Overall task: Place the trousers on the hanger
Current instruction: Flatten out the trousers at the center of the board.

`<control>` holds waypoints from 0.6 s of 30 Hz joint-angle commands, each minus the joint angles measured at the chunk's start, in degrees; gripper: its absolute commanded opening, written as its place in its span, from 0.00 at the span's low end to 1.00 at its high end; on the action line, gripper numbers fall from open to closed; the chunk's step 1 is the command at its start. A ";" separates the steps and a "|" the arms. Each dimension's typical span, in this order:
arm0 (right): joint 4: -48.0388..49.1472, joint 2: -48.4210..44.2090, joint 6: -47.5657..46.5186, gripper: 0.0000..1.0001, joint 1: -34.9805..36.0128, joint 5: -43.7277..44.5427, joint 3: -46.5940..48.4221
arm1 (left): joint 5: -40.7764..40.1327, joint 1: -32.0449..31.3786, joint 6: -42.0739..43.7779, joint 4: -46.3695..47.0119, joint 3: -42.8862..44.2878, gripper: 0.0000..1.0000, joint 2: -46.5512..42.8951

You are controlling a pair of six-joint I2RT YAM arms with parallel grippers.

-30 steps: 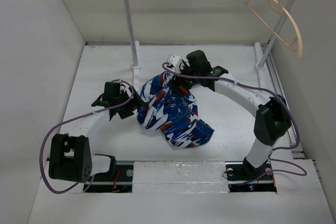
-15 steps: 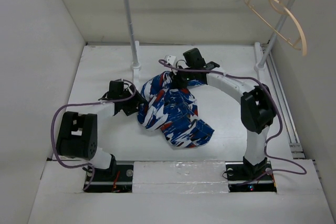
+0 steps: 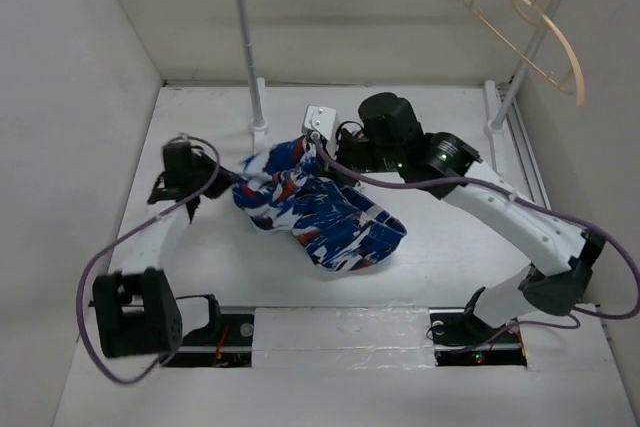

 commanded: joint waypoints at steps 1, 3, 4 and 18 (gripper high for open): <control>-6.75 -4.39 3.18 0.00 8.61 5.35 11.18 | -3.47 11.45 3.96 -8.09 9.10 0.00 -15.16; -12.53 -3.43 5.03 0.00 13.56 8.95 22.55 | -4.87 15.43 5.90 -14.83 16.89 0.00 -20.19; -15.01 -0.99 5.64 0.00 18.63 9.92 27.50 | -7.92 16.93 7.65 -16.96 19.90 0.00 -21.15; -11.88 -16.58 22.52 0.00 10.92 24.96 24.95 | -14.65 14.13 18.74 -29.90 60.72 0.00 -7.47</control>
